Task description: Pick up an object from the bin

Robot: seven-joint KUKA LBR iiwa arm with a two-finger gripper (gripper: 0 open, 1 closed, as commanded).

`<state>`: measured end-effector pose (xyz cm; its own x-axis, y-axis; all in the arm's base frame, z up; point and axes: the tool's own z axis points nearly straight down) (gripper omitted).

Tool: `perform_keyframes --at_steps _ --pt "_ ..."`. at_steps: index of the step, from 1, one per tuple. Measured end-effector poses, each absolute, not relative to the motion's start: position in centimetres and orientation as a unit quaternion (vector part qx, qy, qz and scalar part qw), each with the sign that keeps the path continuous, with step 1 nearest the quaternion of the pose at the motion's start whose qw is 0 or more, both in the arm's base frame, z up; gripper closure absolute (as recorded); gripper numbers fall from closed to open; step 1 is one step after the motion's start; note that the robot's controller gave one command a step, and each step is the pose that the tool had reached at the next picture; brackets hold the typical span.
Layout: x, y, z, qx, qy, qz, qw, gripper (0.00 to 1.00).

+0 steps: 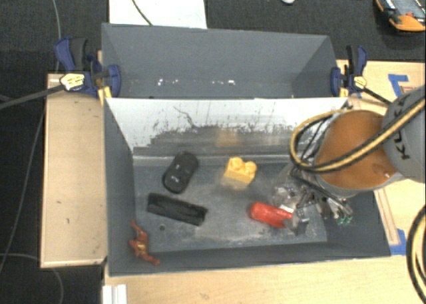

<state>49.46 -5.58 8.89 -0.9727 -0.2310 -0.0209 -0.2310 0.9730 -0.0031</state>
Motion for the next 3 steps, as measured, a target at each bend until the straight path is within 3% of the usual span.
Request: perform_keyframes --at_steps 1,2,3 --pt "49.5 -5.6 8.9 -0.116 0.993 0.000 0.011 1.00" --pt "50.5 -11.3 15.1 -0.213 0.977 -0.004 0.014 1.00" --pt "49.2 -2.9 7.2 -0.134 0.991 0.002 0.011 1.00"
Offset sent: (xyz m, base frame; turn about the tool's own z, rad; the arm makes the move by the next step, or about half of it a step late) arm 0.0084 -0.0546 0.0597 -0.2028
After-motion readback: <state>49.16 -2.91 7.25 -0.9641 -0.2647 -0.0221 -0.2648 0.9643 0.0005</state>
